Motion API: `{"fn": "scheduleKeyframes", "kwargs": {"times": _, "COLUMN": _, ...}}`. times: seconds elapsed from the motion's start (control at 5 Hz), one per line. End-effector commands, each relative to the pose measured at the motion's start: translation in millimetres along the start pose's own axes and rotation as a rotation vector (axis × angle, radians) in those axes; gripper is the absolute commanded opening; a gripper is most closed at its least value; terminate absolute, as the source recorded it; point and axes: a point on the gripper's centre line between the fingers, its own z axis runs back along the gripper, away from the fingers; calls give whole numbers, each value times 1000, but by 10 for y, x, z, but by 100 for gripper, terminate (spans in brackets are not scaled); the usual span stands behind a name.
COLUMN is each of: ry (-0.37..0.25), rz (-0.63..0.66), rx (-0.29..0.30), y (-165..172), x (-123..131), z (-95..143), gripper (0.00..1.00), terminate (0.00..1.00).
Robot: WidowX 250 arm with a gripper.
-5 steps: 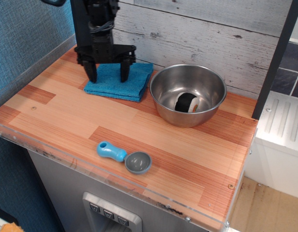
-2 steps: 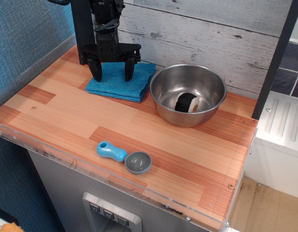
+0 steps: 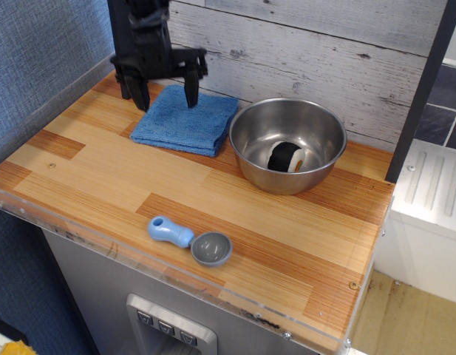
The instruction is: PICK UPTHE TOWEL PUT ON THE ANOTHER SIDE OF THE TABLE
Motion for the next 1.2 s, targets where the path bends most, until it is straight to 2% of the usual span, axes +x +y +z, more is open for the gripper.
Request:
{"fn": "scheduleKeyframes", "kwargs": {"times": 0.0, "ry": 136, "rz": -7, "rx": 55, "y": -10, "x": -108, "z": 754, "gripper": 100, "terminate": 0}}
{"fn": "scheduleKeyframes", "kwargs": {"times": 0.2, "ry": 176, "rz": 1, "rx": 77, "y": 49, "x": 24, "z": 1012, "gripper": 100, "terminate": 0}}
{"fn": "scheduleKeyframes", "kwargs": {"times": 0.8, "ry": 176, "rz": 1, "rx": 77, "y": 49, "x": 24, "z": 1012, "gripper": 100, "terminate": 0}}
{"fn": "scheduleKeyframes", "kwargs": {"times": 1.0, "ry": 176, "rz": 1, "rx": 77, "y": 49, "x": 24, "z": 1012, "gripper": 100, "terminate": 100}}
